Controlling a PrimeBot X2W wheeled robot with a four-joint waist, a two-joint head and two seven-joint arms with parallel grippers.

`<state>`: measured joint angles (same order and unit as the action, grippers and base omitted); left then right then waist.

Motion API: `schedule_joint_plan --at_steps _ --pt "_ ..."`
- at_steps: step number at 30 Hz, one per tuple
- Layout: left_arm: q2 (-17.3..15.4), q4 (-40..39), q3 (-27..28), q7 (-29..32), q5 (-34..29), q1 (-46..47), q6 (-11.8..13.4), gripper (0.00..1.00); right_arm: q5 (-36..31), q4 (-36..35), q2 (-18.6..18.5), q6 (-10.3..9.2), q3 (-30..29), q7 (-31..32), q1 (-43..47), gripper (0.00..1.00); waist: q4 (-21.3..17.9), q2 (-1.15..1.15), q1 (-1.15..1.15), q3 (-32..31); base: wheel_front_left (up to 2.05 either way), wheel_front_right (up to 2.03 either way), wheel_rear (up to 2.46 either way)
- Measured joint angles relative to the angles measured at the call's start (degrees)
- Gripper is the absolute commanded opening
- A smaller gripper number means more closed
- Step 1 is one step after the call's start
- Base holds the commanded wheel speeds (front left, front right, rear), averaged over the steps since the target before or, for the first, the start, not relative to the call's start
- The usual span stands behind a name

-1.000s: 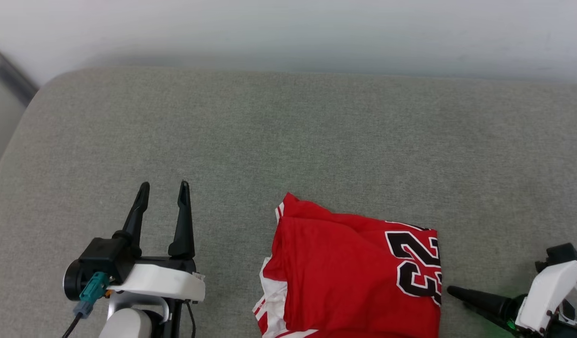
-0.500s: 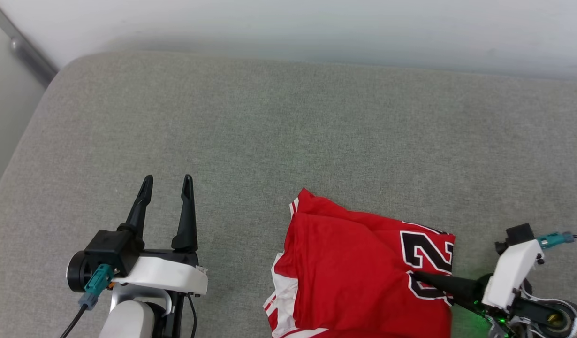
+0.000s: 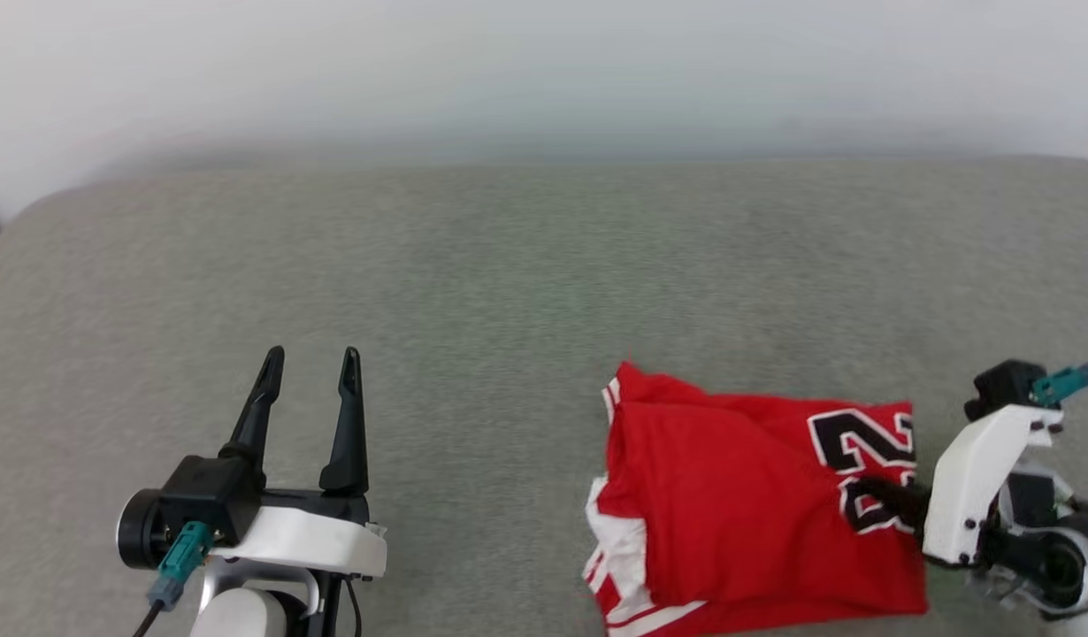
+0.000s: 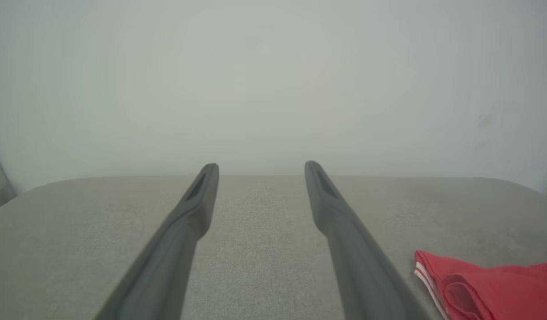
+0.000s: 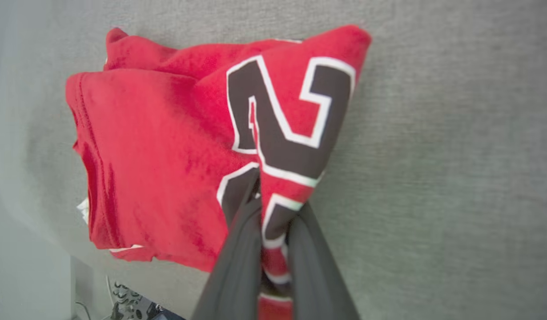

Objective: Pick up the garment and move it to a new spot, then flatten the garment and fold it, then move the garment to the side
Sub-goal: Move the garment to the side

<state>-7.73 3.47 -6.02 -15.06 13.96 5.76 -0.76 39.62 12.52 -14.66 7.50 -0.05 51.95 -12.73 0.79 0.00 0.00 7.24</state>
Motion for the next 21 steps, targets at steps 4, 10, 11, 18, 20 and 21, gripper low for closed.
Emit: schedule_joint_plan --at_steps 4,10,11,18,20,21 --pt "0.2 -1.4 -0.1 0.0 -0.7 -0.1 -0.1 1.00 -4.6 0.9 -2.2 0.00 1.4 -2.1 -2.8 0.00 -4.2 0.00 0.00 0.5 0.00 0.00 0.00" --pt "-0.6 -3.6 -0.9 0.0 -1.7 1.5 -0.7 1.00 -9.3 3.6 -2.9 0.00 2.5 -5.9 -7.6 0.00 -11.2 0.00 0.00 2.8 0.00 0.00 0.00" --pt "-0.8 -4.0 -1.0 0.2 -1.7 2.2 -0.9 1.00 -10.1 4.5 -3.3 0.00 2.4 -6.8 -8.6 0.00 -12.3 0.00 0.00 3.5 0.00 0.00 0.00" --pt "-2.8 -8.6 -2.9 3.3 -3.3 7.8 -2.3 1.00 -14.6 10.5 -7.3 0.01 -0.4 -15.0 -16.0 0.00 -16.9 0.00 0.00 11.5 0.00 0.00 0.00" --pt "-3.3 -10.1 -3.4 4.1 -3.8 9.9 -2.8 1.00 -16.9 12.7 -8.8 0.01 -2.2 -17.8 -18.3 0.00 -17.7 0.00 0.01 14.1 0.00 0.00 0.00" --pt "-4.3 -12.1 -4.1 5.6 -4.4 12.0 -3.1 1.00 -20.8 16.4 -10.4 0.02 -5.7 -21.7 -21.7 0.00 -18.6 0.00 0.01 18.0 0.00 0.00 0.00"
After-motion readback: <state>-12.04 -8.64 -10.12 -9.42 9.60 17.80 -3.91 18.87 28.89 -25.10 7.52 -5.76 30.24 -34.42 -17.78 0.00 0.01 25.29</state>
